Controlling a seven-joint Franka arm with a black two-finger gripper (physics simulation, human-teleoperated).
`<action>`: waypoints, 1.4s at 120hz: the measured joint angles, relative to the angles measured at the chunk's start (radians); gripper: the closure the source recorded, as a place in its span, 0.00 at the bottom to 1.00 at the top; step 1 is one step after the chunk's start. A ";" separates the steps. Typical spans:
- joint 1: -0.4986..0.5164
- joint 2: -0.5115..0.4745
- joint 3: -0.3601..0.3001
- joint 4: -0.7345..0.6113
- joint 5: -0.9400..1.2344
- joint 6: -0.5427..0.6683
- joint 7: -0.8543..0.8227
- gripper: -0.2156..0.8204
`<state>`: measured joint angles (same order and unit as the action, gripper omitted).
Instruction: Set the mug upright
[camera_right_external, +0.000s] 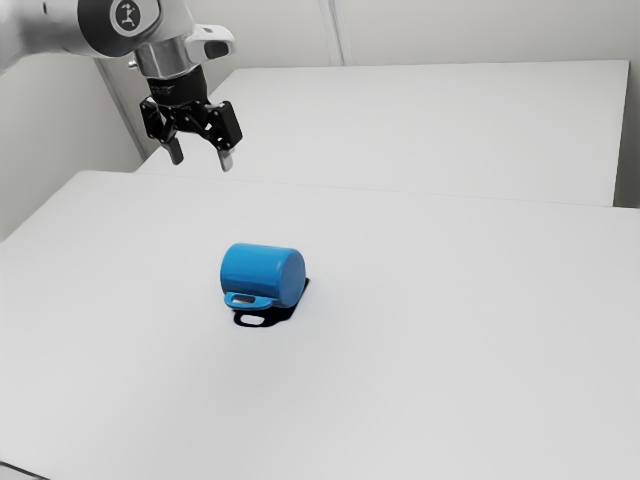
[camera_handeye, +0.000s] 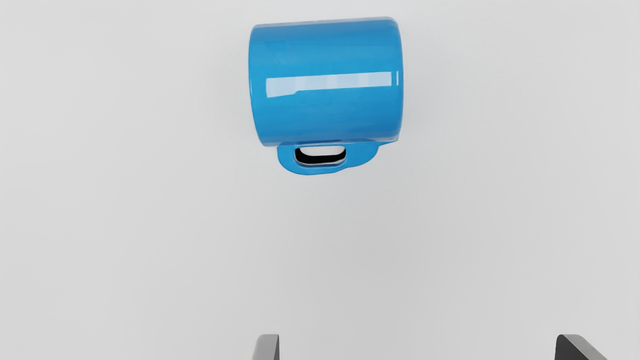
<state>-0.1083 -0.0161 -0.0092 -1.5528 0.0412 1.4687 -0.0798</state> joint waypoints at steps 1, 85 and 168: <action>0.000 0.000 0.000 0.000 0.000 0.000 0.000 0.21; 0.162 0.066 0.000 -0.022 -0.065 0.011 0.014 0.21; 0.316 0.203 -0.004 -0.239 -0.342 0.308 0.257 0.21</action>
<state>0.2072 0.1867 -0.0134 -1.7913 -0.3011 1.7772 0.1768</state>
